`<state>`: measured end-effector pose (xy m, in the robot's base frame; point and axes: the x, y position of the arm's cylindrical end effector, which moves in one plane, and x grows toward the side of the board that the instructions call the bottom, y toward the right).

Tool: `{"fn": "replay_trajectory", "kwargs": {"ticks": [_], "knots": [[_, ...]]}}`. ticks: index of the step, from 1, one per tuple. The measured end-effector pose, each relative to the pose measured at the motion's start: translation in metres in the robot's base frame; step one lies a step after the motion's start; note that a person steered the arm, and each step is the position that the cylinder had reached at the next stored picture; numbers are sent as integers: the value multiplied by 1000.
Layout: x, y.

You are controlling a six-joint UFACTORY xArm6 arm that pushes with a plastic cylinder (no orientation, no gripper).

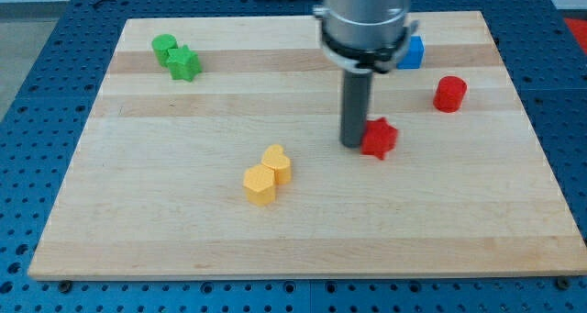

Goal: Push the red star closer to the red circle

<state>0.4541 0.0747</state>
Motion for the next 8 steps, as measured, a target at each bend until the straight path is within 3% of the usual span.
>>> {"fn": "replay_trajectory", "kwargs": {"ticks": [2,4,6,8], "knots": [[0,20],[22,-8],[22,14],[-22,83]]}}
